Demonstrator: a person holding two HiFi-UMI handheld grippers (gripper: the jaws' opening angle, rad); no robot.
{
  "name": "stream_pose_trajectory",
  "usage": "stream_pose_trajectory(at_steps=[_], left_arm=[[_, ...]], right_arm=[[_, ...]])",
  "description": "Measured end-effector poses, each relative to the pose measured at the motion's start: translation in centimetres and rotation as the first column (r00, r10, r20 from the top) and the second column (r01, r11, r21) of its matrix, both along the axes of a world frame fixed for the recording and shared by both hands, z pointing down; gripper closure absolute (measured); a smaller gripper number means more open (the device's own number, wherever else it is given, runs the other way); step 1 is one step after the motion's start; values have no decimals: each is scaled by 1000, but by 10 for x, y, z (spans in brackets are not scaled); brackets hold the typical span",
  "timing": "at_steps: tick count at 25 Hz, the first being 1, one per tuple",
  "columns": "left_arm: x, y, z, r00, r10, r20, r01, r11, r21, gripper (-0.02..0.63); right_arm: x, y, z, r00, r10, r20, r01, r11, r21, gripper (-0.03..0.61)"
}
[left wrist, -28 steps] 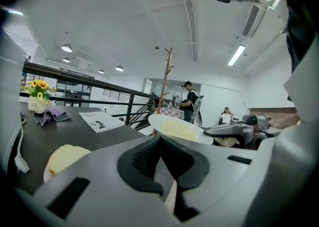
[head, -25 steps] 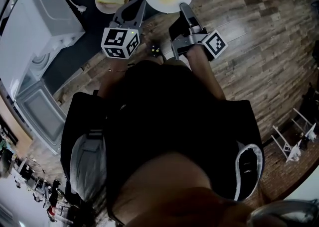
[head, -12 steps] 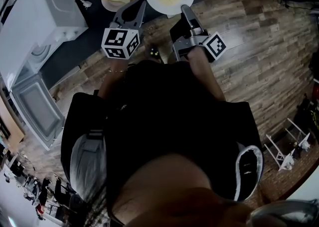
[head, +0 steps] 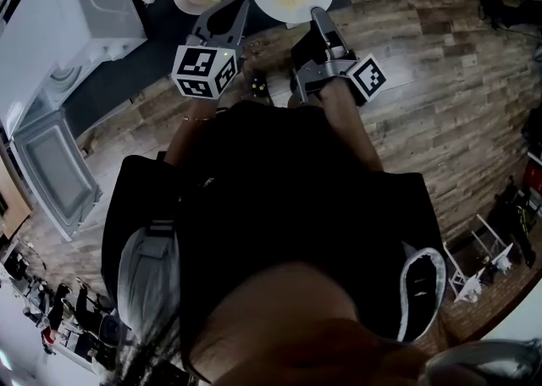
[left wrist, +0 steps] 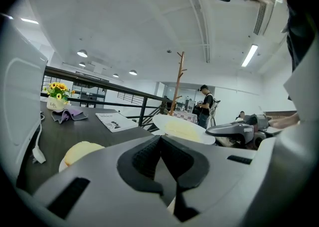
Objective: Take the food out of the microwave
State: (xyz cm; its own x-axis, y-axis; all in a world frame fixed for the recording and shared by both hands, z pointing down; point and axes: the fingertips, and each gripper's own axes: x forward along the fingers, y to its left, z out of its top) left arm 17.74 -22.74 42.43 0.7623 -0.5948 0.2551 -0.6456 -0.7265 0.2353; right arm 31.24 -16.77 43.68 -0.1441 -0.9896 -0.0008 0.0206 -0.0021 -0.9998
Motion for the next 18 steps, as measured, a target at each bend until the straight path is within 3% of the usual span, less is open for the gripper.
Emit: stream_pose_trajectory(at_steps=[10,18], left_arm=[[-8,-8,4,993,-114,22,114,993,-11,607],[-14,-8,7,986,-165,30,165,986,-22,606]], right_arm=[[0,-28,11,993,-115,-9,115,993,-21,565],[3,-43,29,988,-157,-16,155,986,-63,565]])
